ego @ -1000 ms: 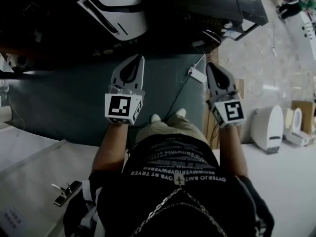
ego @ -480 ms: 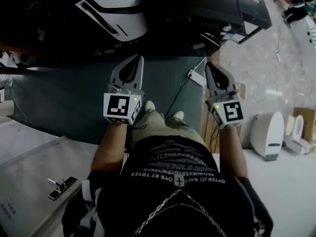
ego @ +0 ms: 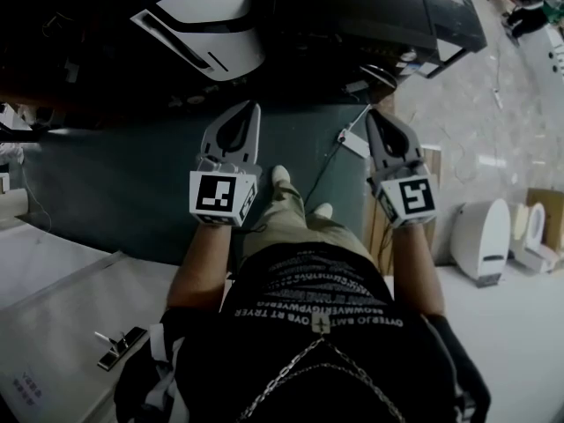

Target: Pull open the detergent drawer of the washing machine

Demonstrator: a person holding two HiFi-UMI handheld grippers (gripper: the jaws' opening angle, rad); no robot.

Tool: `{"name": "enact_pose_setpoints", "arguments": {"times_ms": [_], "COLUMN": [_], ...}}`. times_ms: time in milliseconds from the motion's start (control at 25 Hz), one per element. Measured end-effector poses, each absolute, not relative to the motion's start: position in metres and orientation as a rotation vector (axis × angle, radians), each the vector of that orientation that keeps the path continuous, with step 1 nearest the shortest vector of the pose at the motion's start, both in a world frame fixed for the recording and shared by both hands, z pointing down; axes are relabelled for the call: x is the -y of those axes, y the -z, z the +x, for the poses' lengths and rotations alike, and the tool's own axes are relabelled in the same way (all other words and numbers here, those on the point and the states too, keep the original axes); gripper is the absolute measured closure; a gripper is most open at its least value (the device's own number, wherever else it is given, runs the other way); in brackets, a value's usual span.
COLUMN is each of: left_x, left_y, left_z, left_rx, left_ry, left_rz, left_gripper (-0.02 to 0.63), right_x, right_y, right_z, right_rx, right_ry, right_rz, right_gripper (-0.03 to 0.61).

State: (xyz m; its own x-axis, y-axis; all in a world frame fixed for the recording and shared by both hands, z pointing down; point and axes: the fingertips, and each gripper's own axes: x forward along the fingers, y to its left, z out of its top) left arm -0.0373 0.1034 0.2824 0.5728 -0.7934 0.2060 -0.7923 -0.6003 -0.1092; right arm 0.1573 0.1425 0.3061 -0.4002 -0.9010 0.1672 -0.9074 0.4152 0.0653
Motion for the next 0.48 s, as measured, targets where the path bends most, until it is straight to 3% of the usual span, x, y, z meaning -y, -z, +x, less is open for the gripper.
{"name": "enact_pose_setpoints", "arguments": {"times_ms": [480], "left_x": [-0.033], "left_y": [-0.29], "left_z": [-0.057], "left_rx": [-1.422], "left_ry": [0.318], "left_rz": [-2.832], "left_gripper": [0.61], "right_x": [-0.075], "right_y": [-0.311], "right_z": [0.132], "right_rx": [2.455], "right_ry": [-0.113], "right_rz": [1.635], "right_gripper": [0.577]}}
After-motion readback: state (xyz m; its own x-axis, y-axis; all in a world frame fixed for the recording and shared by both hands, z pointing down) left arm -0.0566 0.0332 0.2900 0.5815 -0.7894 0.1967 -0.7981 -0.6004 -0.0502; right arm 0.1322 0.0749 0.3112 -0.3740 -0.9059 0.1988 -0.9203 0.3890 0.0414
